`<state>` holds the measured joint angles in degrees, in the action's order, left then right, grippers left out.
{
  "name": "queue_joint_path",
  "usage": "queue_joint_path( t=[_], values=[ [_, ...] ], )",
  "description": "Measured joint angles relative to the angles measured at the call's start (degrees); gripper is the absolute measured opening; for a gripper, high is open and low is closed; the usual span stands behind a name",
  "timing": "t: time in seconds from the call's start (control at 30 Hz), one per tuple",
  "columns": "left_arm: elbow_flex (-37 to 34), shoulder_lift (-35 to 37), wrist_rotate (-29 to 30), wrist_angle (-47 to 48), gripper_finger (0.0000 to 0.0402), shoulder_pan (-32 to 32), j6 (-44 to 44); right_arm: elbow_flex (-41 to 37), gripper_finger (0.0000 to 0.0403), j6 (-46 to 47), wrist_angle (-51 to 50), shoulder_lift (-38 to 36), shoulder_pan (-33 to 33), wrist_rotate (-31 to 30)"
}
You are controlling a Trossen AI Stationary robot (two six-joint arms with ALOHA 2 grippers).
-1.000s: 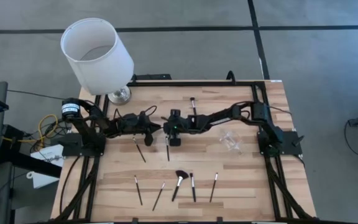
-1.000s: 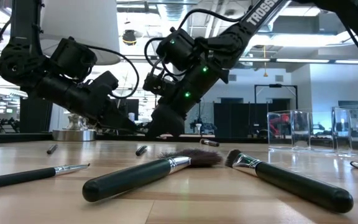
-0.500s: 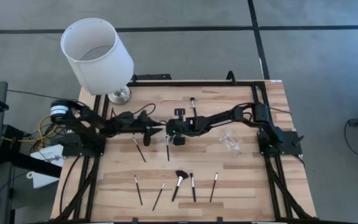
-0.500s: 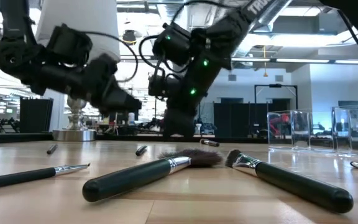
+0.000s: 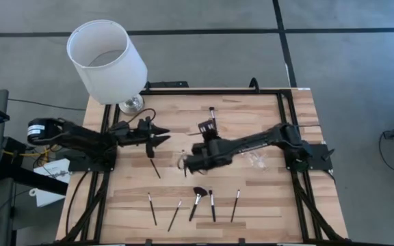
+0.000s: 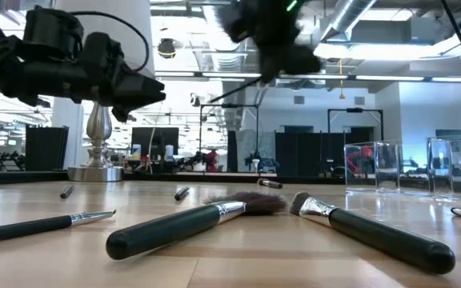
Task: Put items in baskets/containers
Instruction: Put the eyeshadow brush into the transparent organizer
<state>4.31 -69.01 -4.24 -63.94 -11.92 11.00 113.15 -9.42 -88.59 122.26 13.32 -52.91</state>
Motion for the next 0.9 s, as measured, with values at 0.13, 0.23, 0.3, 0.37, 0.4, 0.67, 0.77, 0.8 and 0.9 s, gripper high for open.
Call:
queue_joint_path(
  t=[0.13, 0.23, 0.3, 0.37, 0.4, 0.67, 0.77, 0.8, 0.9],
  values=[
    [-0.52, 0.37, 0.13, 0.01, 0.0136, -0.01, -0.01, 0.64, 0.001, -4.84, -1.16, -3.46, 3.5, 1.97],
    [-0.62, -0.23, 0.14, 0.13, 0.0136, -0.01, 0.01, -1.0, 0.0007, -8.09, -1.4, -7.19, 5.06, -0.33],
    [-0.65, -0.74, 0.15, 0.15, 0.0136, -0.01, 0.1, -1.33, 0.0012, -5.23, -1.34, -8.83, 4.99, -0.72],
    [-0.84, -0.82, 0.15, 0.1, 0.0136, -0.01, 0.2, -2.68, 0.0013, -2.05, -1.45, -11.86, 4.53, -0.89],
    [-0.84, -1.1, 0.12, -0.1, 0.0136, -0.01, 0.2, -3.37, 0.0012, -1.26, -1.57, -13.36, 4.2, -0.76],
    [-1.3, -1.18, 0.14, 0.07, 0.0136, -0.01, 0.44, -16.26, 0.0008, 0.61, -1.61, -24.5, -0.65, 7.1],
    [-1.3, -1.22, 0.15, 0.07, 0.0136, -0.01, 0.45, -23.2, 0.0009, 2.96, -1.49, -27.54, -2.49, 10.99],
    [-1.3, -1.22, 0.15, 0.23, 0.0136, -0.01, 0.45, -25.15, 0.0008, 3.71, -1.55, -28.43, -2.8, 12.81],
    [-1.3, -1.22, 0.15, 0.57, 0.0136, -0.01, 0.44, -31.11, 0.0007, 3.51, -1.54, -30.95, -2.85, 17.42]
  ],
)
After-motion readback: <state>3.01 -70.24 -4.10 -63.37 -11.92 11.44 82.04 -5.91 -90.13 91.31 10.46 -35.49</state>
